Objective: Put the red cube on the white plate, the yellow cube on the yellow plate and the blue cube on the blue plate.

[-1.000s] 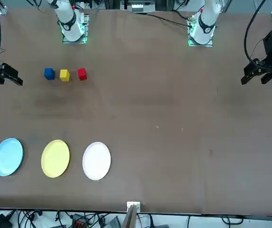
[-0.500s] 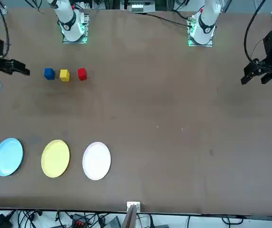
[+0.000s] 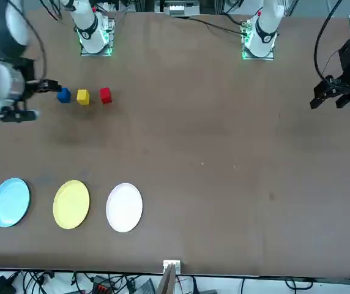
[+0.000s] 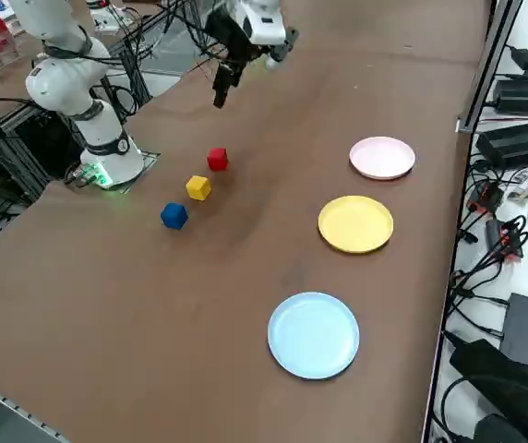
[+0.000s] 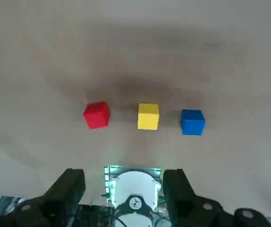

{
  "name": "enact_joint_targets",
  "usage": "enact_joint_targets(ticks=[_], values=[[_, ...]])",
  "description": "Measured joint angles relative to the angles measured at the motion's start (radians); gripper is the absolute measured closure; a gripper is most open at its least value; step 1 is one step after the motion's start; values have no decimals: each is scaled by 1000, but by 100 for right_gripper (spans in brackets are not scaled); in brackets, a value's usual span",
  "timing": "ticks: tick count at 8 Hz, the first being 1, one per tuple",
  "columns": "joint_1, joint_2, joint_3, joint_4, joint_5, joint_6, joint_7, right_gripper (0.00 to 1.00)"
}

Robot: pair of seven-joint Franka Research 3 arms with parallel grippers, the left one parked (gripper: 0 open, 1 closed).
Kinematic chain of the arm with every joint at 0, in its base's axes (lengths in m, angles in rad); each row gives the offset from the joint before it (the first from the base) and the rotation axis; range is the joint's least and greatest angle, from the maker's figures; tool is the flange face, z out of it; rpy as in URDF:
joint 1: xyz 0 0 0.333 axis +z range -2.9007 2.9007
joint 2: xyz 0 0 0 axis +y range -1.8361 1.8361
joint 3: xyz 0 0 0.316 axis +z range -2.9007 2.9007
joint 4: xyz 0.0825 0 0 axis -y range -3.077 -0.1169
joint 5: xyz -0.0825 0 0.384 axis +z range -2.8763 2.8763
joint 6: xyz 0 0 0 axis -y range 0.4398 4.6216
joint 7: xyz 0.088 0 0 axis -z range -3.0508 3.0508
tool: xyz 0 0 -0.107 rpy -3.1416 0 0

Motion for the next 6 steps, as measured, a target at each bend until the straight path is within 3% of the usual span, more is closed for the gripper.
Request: enact_joint_targets(ticks=[3,6], values=[[80,-86,2,-328,1,267,3,0],[107,-145,2,-515,1,347,8,1]])
